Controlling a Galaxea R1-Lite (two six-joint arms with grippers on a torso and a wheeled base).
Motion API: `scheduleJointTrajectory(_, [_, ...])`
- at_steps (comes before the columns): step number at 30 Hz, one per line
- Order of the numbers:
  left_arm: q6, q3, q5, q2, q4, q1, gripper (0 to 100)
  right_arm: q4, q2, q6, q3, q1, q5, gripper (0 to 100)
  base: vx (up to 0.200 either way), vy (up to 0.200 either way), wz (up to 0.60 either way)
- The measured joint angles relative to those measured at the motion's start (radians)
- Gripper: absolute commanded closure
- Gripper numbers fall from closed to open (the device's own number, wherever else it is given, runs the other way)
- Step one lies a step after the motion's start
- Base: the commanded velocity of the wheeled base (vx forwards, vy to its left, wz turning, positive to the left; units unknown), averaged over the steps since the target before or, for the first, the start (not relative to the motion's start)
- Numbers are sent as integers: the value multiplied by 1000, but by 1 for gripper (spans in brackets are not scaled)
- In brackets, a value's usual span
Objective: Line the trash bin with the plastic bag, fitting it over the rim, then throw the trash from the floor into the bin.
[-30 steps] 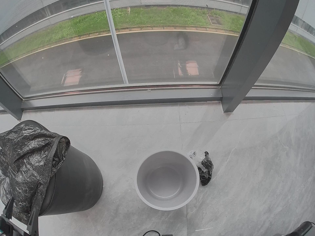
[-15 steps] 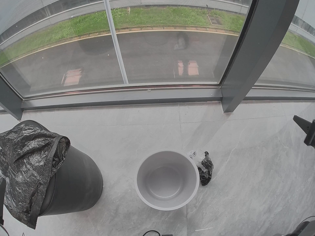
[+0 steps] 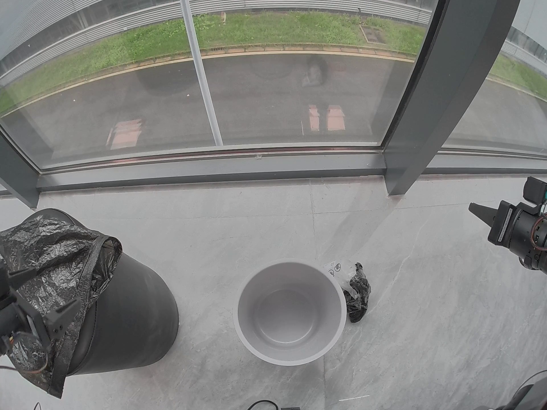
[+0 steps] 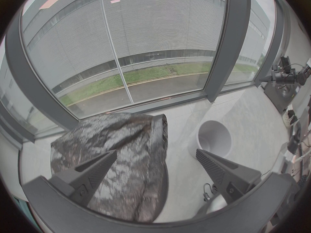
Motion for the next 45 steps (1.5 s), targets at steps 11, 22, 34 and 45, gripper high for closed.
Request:
scheduleJointTrajectory(11, [36, 2, 349, 342, -333, -220, 0, -8, 34, 10, 5, 10, 0, 100, 0, 0, 0])
scheduleJointTrajectory(22, [41, -64, 600, 522, -503, -313, 0, -9, 44, 13, 9, 11, 0, 100, 0, 0, 0])
scheduleJointTrajectory(34, [56, -69, 684, 565, -503, -317, 0, -11, 65, 17, 10, 10, -1, 100, 0, 0, 0])
scheduleJointTrajectory(45, [64, -45, 716, 571, -490, -317, 0, -11, 85, 26, 9, 9, 0, 100, 0, 0, 0])
